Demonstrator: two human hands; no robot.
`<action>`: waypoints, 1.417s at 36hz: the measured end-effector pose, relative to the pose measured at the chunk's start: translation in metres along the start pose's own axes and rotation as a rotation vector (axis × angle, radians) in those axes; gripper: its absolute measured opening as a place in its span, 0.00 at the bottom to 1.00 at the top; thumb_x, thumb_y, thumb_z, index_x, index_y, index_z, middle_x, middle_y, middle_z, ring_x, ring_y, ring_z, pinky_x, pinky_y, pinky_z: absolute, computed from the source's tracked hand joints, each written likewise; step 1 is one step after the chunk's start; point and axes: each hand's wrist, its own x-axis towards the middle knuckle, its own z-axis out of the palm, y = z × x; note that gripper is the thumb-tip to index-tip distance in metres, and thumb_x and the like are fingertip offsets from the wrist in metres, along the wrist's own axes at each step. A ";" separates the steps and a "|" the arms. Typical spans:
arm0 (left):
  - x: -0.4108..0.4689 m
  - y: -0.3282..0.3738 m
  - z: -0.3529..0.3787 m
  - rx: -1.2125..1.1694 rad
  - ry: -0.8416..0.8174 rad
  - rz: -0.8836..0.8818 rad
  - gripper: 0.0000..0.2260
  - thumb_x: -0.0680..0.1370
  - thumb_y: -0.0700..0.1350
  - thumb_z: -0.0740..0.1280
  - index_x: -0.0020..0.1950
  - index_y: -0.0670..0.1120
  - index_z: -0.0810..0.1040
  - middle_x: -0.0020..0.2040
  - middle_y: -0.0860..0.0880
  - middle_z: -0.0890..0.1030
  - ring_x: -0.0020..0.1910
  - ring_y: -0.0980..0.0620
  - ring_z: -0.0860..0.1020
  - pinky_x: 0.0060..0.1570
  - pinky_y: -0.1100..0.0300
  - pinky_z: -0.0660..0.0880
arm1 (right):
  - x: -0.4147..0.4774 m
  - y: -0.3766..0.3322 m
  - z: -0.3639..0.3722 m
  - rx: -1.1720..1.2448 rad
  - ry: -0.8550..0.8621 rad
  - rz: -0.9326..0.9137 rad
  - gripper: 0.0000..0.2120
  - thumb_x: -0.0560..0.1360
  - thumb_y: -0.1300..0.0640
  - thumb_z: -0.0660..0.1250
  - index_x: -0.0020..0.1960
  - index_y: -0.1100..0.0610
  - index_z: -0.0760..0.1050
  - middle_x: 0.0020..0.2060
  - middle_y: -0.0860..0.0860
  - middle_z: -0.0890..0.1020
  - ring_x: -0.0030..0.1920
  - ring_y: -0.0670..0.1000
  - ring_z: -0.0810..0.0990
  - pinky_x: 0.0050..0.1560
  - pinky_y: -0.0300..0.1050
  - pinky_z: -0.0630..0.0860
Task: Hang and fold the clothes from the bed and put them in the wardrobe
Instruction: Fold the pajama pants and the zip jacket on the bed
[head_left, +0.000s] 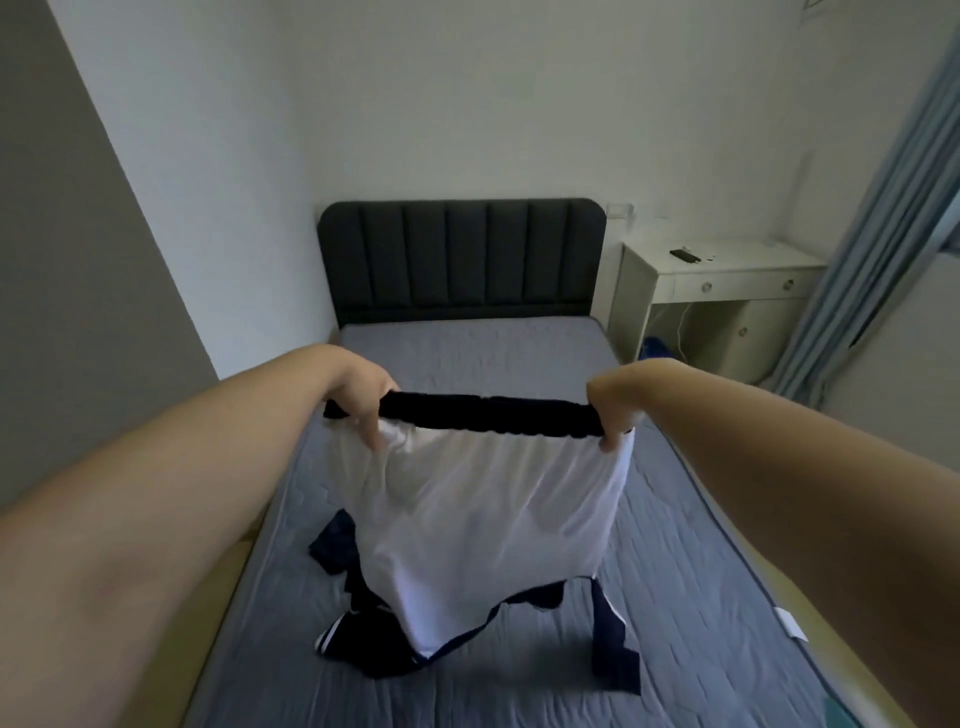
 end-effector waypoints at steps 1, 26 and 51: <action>0.003 0.000 0.002 -0.008 -0.112 -0.028 0.18 0.70 0.41 0.79 0.58 0.51 0.81 0.52 0.49 0.84 0.51 0.49 0.83 0.51 0.53 0.82 | 0.003 -0.004 0.002 -0.025 -0.079 0.008 0.19 0.72 0.42 0.74 0.45 0.57 0.76 0.34 0.49 0.76 0.38 0.52 0.75 0.48 0.44 0.72; 0.098 -0.008 -0.024 -0.600 0.808 -0.240 0.14 0.74 0.36 0.71 0.59 0.45 0.84 0.55 0.41 0.84 0.55 0.43 0.81 0.52 0.56 0.77 | 0.122 0.050 -0.020 0.698 0.581 0.339 0.05 0.78 0.64 0.62 0.45 0.61 0.74 0.41 0.57 0.77 0.33 0.55 0.74 0.38 0.48 0.72; 0.182 0.003 0.182 -0.465 0.796 -0.039 0.24 0.74 0.29 0.62 0.69 0.41 0.78 0.65 0.39 0.79 0.65 0.39 0.75 0.66 0.52 0.70 | 0.164 -0.007 0.175 0.807 0.528 0.123 0.12 0.73 0.68 0.59 0.51 0.60 0.78 0.44 0.56 0.78 0.46 0.60 0.76 0.39 0.46 0.68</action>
